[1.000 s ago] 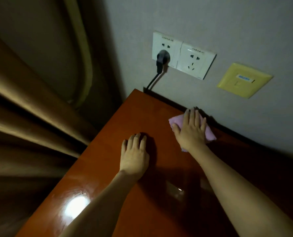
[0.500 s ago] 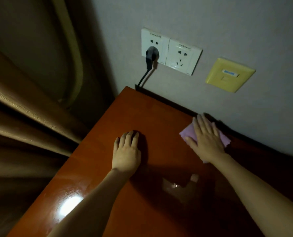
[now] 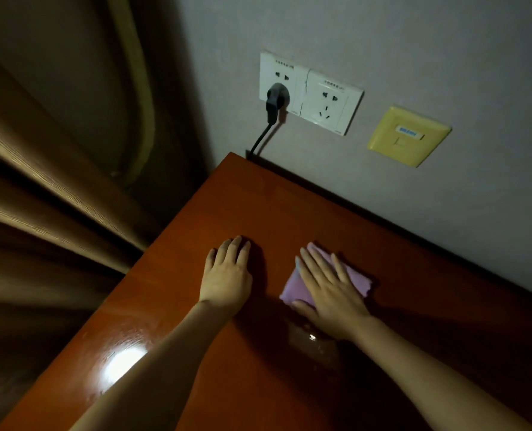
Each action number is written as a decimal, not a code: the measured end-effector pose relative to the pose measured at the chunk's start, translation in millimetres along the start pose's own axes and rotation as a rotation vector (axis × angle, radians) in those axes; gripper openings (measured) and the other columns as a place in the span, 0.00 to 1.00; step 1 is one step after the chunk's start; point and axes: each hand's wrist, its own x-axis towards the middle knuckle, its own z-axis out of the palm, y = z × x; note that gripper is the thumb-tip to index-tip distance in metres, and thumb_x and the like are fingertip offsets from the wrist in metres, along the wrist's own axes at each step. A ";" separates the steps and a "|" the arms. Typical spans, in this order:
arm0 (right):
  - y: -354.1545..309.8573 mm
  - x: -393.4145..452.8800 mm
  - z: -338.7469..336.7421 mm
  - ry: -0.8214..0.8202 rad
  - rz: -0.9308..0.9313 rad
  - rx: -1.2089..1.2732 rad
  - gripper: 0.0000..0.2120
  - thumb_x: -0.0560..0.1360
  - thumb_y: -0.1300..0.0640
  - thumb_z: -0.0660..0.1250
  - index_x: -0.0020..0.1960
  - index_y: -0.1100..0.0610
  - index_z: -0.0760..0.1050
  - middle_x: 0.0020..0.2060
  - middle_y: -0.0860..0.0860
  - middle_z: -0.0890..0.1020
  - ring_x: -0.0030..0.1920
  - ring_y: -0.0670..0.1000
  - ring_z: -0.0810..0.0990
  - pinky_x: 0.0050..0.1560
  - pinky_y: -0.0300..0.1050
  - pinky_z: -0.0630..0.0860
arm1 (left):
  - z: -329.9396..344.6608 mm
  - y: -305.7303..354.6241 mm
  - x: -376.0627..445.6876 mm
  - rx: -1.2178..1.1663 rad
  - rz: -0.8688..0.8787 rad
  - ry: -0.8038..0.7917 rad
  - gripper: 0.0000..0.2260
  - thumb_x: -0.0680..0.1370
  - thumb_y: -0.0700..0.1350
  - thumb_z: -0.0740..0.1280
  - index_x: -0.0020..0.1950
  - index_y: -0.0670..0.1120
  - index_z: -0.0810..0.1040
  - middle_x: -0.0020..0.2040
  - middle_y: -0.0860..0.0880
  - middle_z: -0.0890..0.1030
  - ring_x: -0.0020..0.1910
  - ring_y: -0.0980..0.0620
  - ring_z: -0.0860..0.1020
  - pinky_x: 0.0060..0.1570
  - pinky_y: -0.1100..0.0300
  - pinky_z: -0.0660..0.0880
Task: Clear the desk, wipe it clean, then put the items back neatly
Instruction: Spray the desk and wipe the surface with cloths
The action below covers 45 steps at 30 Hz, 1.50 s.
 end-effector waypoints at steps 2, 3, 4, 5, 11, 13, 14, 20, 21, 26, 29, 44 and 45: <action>21.8 -9.8 3.3 -0.005 0.079 0.000 0.37 0.79 0.35 0.39 0.74 0.63 0.58 0.73 0.58 0.65 0.76 0.54 0.55 0.71 0.56 0.51 | 1.4 2.8 -5.6 -0.012 0.002 -0.010 0.27 0.82 0.46 0.53 0.78 0.49 0.46 0.79 0.48 0.46 0.77 0.47 0.43 0.75 0.49 0.41; 30.6 -7.7 1.9 -0.001 0.173 0.019 0.38 0.78 0.35 0.38 0.74 0.63 0.58 0.73 0.58 0.65 0.76 0.54 0.54 0.72 0.57 0.51 | 2.6 3.3 -9.3 -0.015 0.008 -0.013 0.26 0.82 0.46 0.52 0.78 0.49 0.46 0.79 0.48 0.46 0.77 0.47 0.43 0.75 0.49 0.40; 36.4 -1.6 -0.5 0.035 0.273 0.028 0.39 0.78 0.35 0.38 0.75 0.63 0.57 0.73 0.59 0.64 0.76 0.55 0.54 0.73 0.57 0.50 | 3.8 3.0 -13.5 -0.013 0.019 -0.015 0.26 0.82 0.47 0.52 0.78 0.49 0.46 0.79 0.48 0.46 0.77 0.47 0.43 0.75 0.49 0.40; 38.5 7.8 -3.0 0.075 0.379 0.045 0.40 0.76 0.34 0.38 0.76 0.63 0.55 0.74 0.59 0.61 0.76 0.55 0.52 0.73 0.57 0.48 | 4.9 1.3 -18.1 -0.009 0.037 -0.019 0.26 0.82 0.47 0.52 0.78 0.48 0.46 0.79 0.48 0.46 0.77 0.47 0.43 0.75 0.49 0.40; -18.8 61.7 -22.2 0.073 0.601 0.176 0.37 0.79 0.38 0.46 0.77 0.63 0.45 0.77 0.59 0.50 0.77 0.57 0.45 0.73 0.62 0.42 | 15.3 -18.5 -50.6 0.045 0.121 -0.049 0.26 0.82 0.46 0.51 0.78 0.49 0.45 0.79 0.49 0.45 0.77 0.48 0.43 0.74 0.51 0.38; -52.8 59.1 -14.6 0.122 0.473 0.146 0.39 0.76 0.37 0.44 0.76 0.64 0.54 0.75 0.61 0.58 0.76 0.59 0.53 0.72 0.63 0.47 | 18.2 -23.9 -56.8 0.070 0.122 -0.043 0.27 0.81 0.46 0.51 0.78 0.49 0.46 0.79 0.49 0.47 0.77 0.49 0.44 0.74 0.51 0.39; -68.9 51.7 -10.0 0.143 0.429 0.146 0.39 0.74 0.37 0.45 0.74 0.65 0.60 0.73 0.62 0.63 0.75 0.60 0.58 0.71 0.63 0.50 | 19.2 -25.0 -59.0 0.071 0.118 -0.043 0.27 0.81 0.46 0.52 0.78 0.50 0.46 0.79 0.50 0.47 0.77 0.49 0.45 0.74 0.51 0.40; -84.4 -43.6 13.2 0.059 0.108 0.042 0.37 0.75 0.36 0.50 0.72 0.63 0.64 0.72 0.58 0.66 0.75 0.55 0.57 0.70 0.59 0.53 | 17.3 -20.6 -76.6 0.025 0.086 -0.060 0.27 0.81 0.46 0.53 0.78 0.49 0.48 0.78 0.49 0.48 0.77 0.49 0.45 0.74 0.50 0.44; -70.4 -54.6 17.7 0.052 0.098 0.016 0.37 0.76 0.36 0.49 0.72 0.63 0.64 0.72 0.58 0.66 0.76 0.53 0.53 0.71 0.59 0.52 | 17.8 -21.5 -81.1 0.028 0.090 -0.063 0.27 0.81 0.46 0.53 0.78 0.49 0.47 0.78 0.49 0.47 0.77 0.49 0.45 0.74 0.50 0.43; -28.1 -41.0 10.1 0.089 0.477 0.053 0.37 0.79 0.37 0.43 0.74 0.64 0.59 0.73 0.60 0.63 0.75 0.58 0.56 0.71 0.62 0.54 | 24.1 -30.9 -105.7 0.014 0.120 -0.078 0.26 0.82 0.47 0.52 0.78 0.49 0.45 0.79 0.49 0.45 0.77 0.48 0.42 0.74 0.51 0.39; -50.4 -2.2 -5.2 0.045 0.713 0.188 0.36 0.80 0.40 0.46 0.77 0.62 0.45 0.77 0.59 0.49 0.77 0.57 0.44 0.73 0.63 0.44 | 31.1 -42.9 -121.5 0.031 0.144 -0.078 0.26 0.82 0.47 0.51 0.78 0.50 0.45 0.79 0.49 0.45 0.77 0.49 0.42 0.74 0.51 0.38; -74.9 -81.9 17.4 0.015 0.318 0.022 0.39 0.74 0.35 0.43 0.76 0.60 0.53 0.76 0.57 0.57 0.77 0.54 0.49 0.70 0.66 0.51 | 40.6 -50.0 -150.8 0.009 0.059 -0.075 0.26 0.82 0.46 0.52 0.78 0.50 0.46 0.79 0.49 0.46 0.77 0.48 0.43 0.74 0.49 0.42; -72.4 -76.1 13.7 -0.010 0.403 0.038 0.38 0.75 0.35 0.41 0.77 0.59 0.47 0.77 0.56 0.52 0.77 0.54 0.45 0.71 0.66 0.47 | 41.6 -49.8 -153.4 0.010 0.059 -0.075 0.26 0.82 0.47 0.52 0.78 0.50 0.46 0.79 0.49 0.46 0.77 0.48 0.43 0.74 0.49 0.42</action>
